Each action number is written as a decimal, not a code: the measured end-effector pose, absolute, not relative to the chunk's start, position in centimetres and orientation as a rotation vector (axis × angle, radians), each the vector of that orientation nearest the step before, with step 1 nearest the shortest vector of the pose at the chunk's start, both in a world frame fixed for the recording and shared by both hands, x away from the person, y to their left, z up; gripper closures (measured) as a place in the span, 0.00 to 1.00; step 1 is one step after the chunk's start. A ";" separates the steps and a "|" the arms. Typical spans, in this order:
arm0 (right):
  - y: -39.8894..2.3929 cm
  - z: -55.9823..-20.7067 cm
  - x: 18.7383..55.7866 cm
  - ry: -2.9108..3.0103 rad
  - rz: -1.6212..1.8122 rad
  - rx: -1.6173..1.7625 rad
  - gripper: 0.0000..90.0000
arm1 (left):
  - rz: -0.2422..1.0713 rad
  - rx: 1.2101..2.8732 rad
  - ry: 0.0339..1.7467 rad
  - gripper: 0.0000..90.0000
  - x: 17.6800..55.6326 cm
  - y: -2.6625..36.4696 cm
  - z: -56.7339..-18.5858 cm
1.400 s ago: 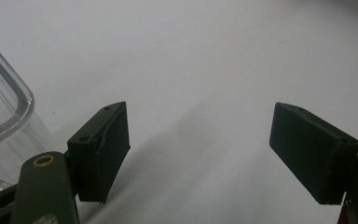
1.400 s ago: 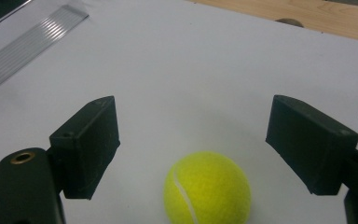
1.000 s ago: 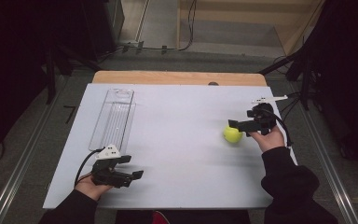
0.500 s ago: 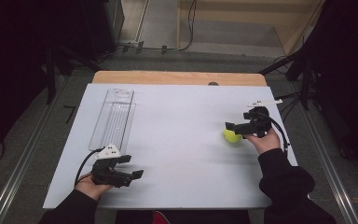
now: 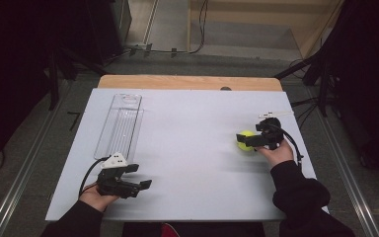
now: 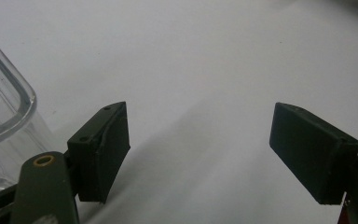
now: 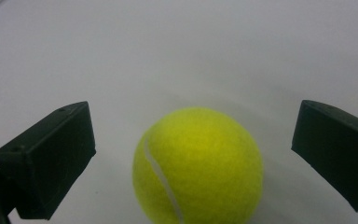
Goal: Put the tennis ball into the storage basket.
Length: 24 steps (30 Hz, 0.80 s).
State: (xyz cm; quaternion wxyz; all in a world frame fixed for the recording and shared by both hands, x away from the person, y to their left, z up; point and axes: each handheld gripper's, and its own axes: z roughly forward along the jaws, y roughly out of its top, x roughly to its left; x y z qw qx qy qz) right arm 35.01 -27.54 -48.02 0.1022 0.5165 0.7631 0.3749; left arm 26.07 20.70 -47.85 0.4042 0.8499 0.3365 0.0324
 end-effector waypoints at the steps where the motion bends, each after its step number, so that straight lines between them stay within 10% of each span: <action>1: -27.5 -48.2 35.0 2.263 1.096 1.527 0.00 | 0.082 2.146 0.848 0.23 26.1 20.7 -47.8; 24: -27.5 -50.7 34.8 2.313 0.964 1.565 0.00 | 0.083 2.145 0.846 0.23 26.1 20.7 -47.8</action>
